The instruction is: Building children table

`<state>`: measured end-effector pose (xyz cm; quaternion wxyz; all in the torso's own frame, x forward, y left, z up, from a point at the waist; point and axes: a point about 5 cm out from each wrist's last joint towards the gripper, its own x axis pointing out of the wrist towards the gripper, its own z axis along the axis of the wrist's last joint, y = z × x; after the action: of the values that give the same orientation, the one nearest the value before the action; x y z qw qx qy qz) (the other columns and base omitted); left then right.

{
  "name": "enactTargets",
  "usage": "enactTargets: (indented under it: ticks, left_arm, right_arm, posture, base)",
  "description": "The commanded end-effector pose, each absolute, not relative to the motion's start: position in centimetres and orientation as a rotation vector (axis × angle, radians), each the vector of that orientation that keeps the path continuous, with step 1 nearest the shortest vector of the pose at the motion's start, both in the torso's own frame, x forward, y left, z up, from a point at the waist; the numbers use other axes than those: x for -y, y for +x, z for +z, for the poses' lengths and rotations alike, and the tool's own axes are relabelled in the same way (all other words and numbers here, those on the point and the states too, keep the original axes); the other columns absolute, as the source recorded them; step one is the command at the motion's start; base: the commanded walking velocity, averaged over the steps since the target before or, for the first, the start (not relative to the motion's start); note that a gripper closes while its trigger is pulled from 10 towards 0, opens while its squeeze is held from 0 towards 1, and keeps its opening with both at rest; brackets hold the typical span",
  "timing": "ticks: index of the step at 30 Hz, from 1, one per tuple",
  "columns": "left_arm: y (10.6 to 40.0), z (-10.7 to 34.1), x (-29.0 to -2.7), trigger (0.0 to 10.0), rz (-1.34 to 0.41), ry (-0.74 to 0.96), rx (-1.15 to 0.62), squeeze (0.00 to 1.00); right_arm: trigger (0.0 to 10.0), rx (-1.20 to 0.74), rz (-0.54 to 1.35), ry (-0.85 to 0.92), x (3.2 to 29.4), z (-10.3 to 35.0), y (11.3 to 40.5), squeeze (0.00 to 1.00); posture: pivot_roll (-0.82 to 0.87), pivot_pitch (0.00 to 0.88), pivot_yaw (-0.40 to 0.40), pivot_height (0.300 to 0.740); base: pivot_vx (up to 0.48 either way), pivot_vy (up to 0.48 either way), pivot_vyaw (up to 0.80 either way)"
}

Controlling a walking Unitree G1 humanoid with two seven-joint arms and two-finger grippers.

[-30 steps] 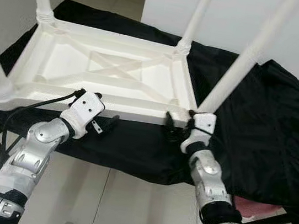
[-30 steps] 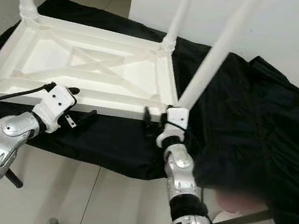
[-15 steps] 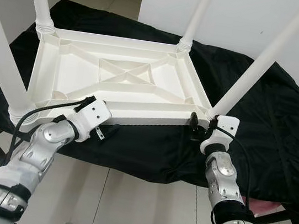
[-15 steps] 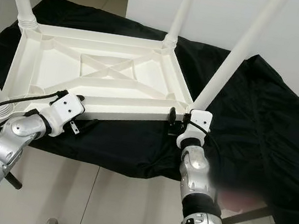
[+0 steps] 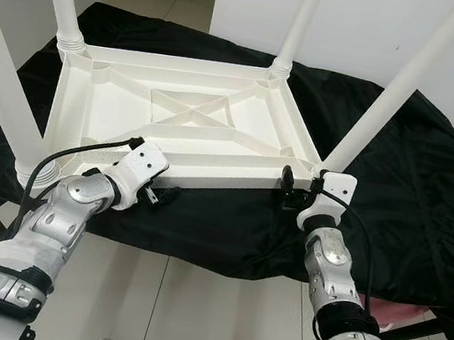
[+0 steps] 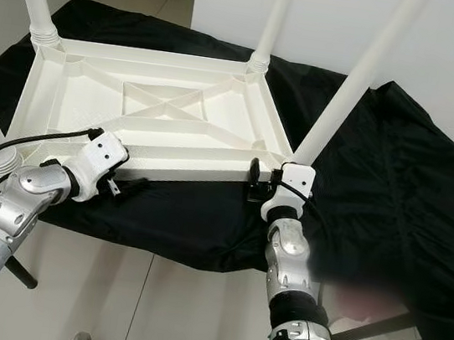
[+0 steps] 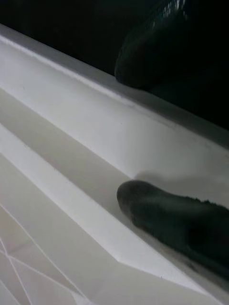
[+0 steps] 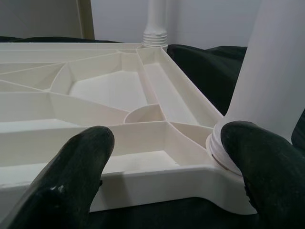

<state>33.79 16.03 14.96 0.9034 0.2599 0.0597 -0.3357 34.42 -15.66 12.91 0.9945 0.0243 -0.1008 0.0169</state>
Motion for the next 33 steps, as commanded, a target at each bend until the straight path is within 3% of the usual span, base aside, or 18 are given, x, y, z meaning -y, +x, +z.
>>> enactTargets:
  ticks: [1,6,12,18,19,20,27,28,33]
  left_arm:
    - [33.7,14.4,-15.5,0.0,-0.724,0.513,-0.147,0.0]
    - [33.5,15.0,-13.7,0.0,-0.733,0.467,-0.084,0.0]
    - [32.3,14.8,-9.3,0.0,-0.827,0.43,-0.027,0.0]
    - [32.1,14.9,-7.9,0.0,-0.847,0.431,-0.007,0.0]
    - [32.1,14.9,-7.6,3.6,-0.848,0.443,0.003,0.0]
    - [32.1,15.0,-7.0,10.0,-0.842,0.45,0.02,0.0]
    - [31.7,16.0,-5.7,10.0,-0.843,0.39,0.09,0.0]
    - [31.5,16.3,-5.7,10.0,-0.858,0.315,0.099,1.0]
    - [30.8,17.2,-5.8,10.0,-0.869,0.254,0.164,1.0]
  right_arm:
    - [10.0,0.199,0.025,0.041,15.8,12.8,34.5,0.0]
    - [10.0,0.198,0.025,0.041,15.6,12.7,34.6,0.0]
    - [10.0,0.197,0.028,0.038,15.4,12.6,34.5,0.0]
    - [10.0,0.195,0.025,0.037,15.4,12.5,34.5,0.0]
    - [10.0,0.195,0.025,0.037,15.4,12.5,34.5,0.0]
    - [10.0,0.195,0.024,0.038,15.4,12.5,34.4,0.0]
    - [10.0,0.196,0.017,0.04,15.4,12.4,34.4,0.0]
    - [10.0,0.197,0.016,0.041,15.3,12.4,34.3,0.0]
    - [10.0,0.201,0.016,0.048,15.0,12.3,34.2,0.0]
  posture:
    - [0.08,0.095,-0.096,0.74]
    - [0.09,0.094,-0.096,0.74]
    - [0.08,0.095,-0.095,0.74]
    - [0.08,0.098,-0.094,0.74]
    - [0.08,0.099,-0.094,0.74]
    - [0.08,0.099,-0.094,0.74]
    - [0.08,0.099,-0.09,0.74]
    - [0.08,0.1,-0.086,0.74]
    - [0.08,0.103,-0.087,0.74]
  base:
    - [0.0,0.0,0.0]
    - [0.0,0.0,0.0]
    - [0.0,0.0,0.0]
    - [0.0,0.0,0.0]
    - [0.0,0.0,0.0]
    - [0.0,0.0,0.0]
    - [0.0,0.0,0.0]
    - [0.0,0.0,0.0]
    - [0.0,0.0,0.0]
